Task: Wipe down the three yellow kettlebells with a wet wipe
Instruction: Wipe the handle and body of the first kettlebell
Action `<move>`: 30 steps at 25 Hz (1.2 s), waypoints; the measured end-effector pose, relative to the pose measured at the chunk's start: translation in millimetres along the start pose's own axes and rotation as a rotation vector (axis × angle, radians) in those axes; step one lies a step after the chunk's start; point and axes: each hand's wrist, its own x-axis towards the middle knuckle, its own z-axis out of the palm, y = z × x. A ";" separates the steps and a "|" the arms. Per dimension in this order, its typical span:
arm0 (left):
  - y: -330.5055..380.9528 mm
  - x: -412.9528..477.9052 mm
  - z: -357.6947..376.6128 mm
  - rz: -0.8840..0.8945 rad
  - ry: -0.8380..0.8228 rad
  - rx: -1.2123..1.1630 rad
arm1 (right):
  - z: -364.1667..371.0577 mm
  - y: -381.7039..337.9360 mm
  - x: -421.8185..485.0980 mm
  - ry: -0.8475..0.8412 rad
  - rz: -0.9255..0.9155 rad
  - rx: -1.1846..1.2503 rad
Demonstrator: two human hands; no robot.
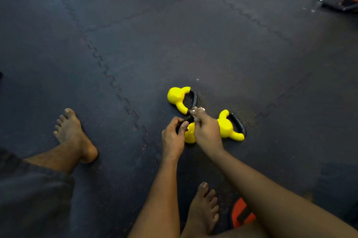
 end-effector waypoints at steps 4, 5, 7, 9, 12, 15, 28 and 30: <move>2.4 0.0 0.2 0.000 -0.003 -0.031 | 6.6 5.5 -30.9 0.096 0.009 0.115; 3.0 -0.4 0.9 0.001 -0.004 -0.032 | 7.4 4.5 -28.0 0.142 0.091 0.160; 3.6 -2.0 1.9 0.001 -0.010 -0.017 | 8.0 0.3 -13.7 0.233 0.283 0.204; 3.8 -3.3 3.3 -0.016 -0.013 -0.018 | 6.5 -3.9 2.8 0.277 0.424 0.226; 6.0 -2.8 6.7 -0.017 -0.011 -0.006 | 4.1 -5.5 17.3 0.243 0.510 0.129; 6.7 -3.2 6.5 0.021 -0.012 -0.014 | 5.1 -13.1 19.2 0.189 0.408 -0.060; -2.4 -1.4 8.1 -0.119 -0.252 -0.156 | -2.9 9.9 3.7 0.070 0.337 0.273; -0.9 1.8 11.2 -0.046 -0.174 -0.093 | -14.2 15.0 8.4 -0.033 0.257 0.151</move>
